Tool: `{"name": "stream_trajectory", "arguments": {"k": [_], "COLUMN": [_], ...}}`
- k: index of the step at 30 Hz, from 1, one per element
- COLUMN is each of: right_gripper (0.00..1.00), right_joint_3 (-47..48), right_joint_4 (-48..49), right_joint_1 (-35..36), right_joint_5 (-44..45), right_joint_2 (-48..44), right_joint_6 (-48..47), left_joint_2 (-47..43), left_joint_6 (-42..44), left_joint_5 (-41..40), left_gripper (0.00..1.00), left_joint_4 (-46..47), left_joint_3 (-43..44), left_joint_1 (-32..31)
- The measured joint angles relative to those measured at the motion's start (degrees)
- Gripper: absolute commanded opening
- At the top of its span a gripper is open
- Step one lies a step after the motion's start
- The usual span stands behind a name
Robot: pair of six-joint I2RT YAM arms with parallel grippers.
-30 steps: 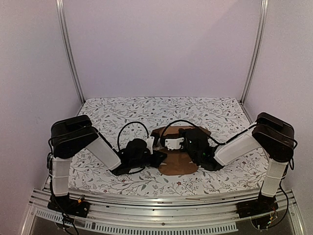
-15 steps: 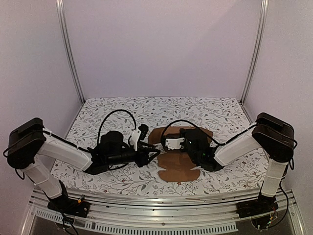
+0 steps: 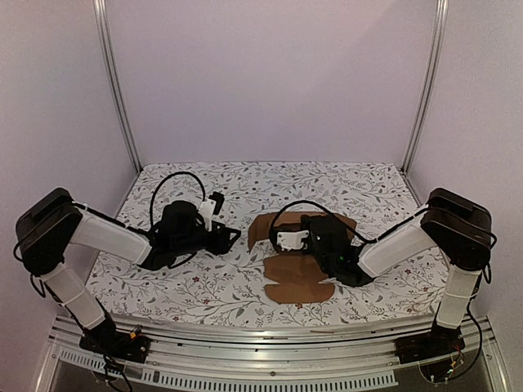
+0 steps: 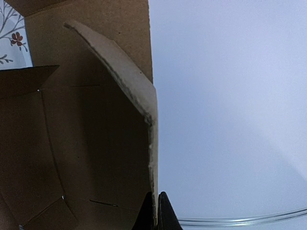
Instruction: Fold the paper box
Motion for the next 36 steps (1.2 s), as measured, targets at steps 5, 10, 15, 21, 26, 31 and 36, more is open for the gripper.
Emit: {"name": "stream_trajectory", "arguments": {"k": [5,10,15,21,26,31,36], "right_gripper": [0.00,0.00,0.00,0.00,0.00,0.00,0.00], "right_joint_3": [-0.20,-0.72,-1.31,-1.62,-1.62,-1.64,-1.64], "right_joint_4": [0.02,0.02,0.39,0.48,0.52,0.48,0.46], "right_joint_1": [0.11,0.33,0.39,0.66,0.66,0.66,0.68], "right_joint_5": [0.11,0.13,0.22,0.48,0.76,0.85,0.92], "right_joint_2": [0.00,0.00,0.00,0.00,0.00,0.00,0.00], "right_joint_6": [-0.02,-0.07,-0.09,-0.15,-0.20,-0.31,-0.37], "left_joint_2": [10.10,15.04,17.38,19.89,19.45,13.11,9.53], "left_joint_6": [2.75,5.09,6.51,7.37,8.07,8.57,8.04], "left_joint_5": [7.13,13.33,17.22,19.34,19.67,18.75,17.92], "left_gripper": [0.67,0.68,0.68,0.69,0.70,0.76,0.80], "left_joint_4": [0.70,2.03,3.54,4.76,5.44,2.95,1.01], "left_joint_3": [7.26,10.75,13.44,15.10,14.01,9.01,9.25], "left_joint_1": [0.07,-0.24,-0.96,-2.14,-2.08,-1.01,3.15]}}
